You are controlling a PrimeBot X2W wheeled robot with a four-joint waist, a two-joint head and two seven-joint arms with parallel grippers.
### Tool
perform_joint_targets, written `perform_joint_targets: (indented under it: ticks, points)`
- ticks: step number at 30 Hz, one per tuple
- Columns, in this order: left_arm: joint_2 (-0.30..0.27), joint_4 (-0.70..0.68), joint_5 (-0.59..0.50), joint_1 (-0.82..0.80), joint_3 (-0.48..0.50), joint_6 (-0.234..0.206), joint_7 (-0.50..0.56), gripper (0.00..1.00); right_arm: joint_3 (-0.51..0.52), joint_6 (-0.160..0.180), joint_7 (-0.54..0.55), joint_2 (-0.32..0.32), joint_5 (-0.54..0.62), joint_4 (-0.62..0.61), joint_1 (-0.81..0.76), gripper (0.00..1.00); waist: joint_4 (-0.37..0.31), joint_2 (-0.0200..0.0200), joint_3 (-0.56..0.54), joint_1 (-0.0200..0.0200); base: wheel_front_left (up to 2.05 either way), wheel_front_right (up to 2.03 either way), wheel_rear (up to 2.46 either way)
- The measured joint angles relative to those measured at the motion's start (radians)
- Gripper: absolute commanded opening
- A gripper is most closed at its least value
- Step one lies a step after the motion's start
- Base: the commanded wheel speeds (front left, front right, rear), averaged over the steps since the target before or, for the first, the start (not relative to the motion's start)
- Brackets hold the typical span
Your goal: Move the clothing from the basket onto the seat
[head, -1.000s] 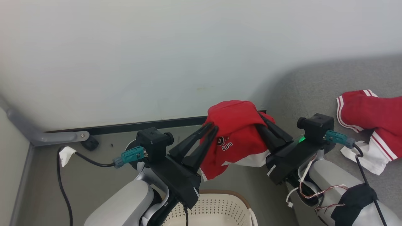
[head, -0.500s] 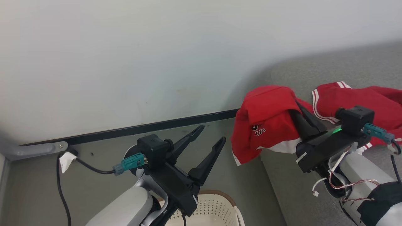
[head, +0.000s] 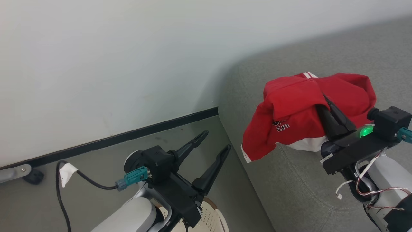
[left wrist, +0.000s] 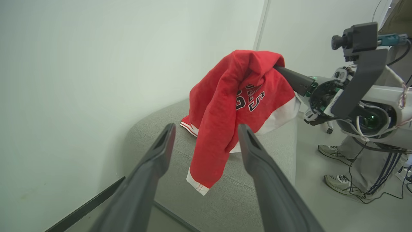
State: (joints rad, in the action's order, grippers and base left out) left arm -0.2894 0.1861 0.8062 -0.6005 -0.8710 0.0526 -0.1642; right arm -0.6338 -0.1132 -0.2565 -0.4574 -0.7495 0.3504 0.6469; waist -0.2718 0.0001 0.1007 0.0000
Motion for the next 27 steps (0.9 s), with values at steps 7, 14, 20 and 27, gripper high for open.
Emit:
perform_joint_targets:
  ticks: [7, 14, 20, 27]
  points:
    - [0.0, -0.016, -0.012, 0.005, -0.006, -0.009, -0.015, 1.0, 0.051, 0.015, 0.0, -0.016, 0.023, -0.056, -0.034, 0.0, -0.07, 0.0, 0.016, 0.0, 0.0, 0.0, 0.0]
    - [-0.002, -0.016, -0.025, 0.014, -0.01, -0.017, -0.023, 1.0, 0.104, 0.018, 0.0, -0.021, 0.048, -0.105, -0.05, 0.0, -0.13, 0.0, 0.043, 0.0, 0.0, 0.0, 0.0]
    - [0.0, -0.011, -0.035, 0.013, -0.015, -0.017, -0.024, 1.0, 0.15, 0.018, 0.0, -0.025, 0.065, -0.142, -0.07, 0.0, -0.168, 0.0, 0.071, 0.0, 0.0, 0.0, 0.0]
    - [0.007, 0.002, -0.052, 0.007, -0.025, -0.007, -0.024, 1.0, 0.205, 0.018, 0.0, -0.033, 0.073, -0.159, -0.087, 0.0, -0.185, 0.0, 0.098, 0.0, 0.0, 0.0, 0.0]
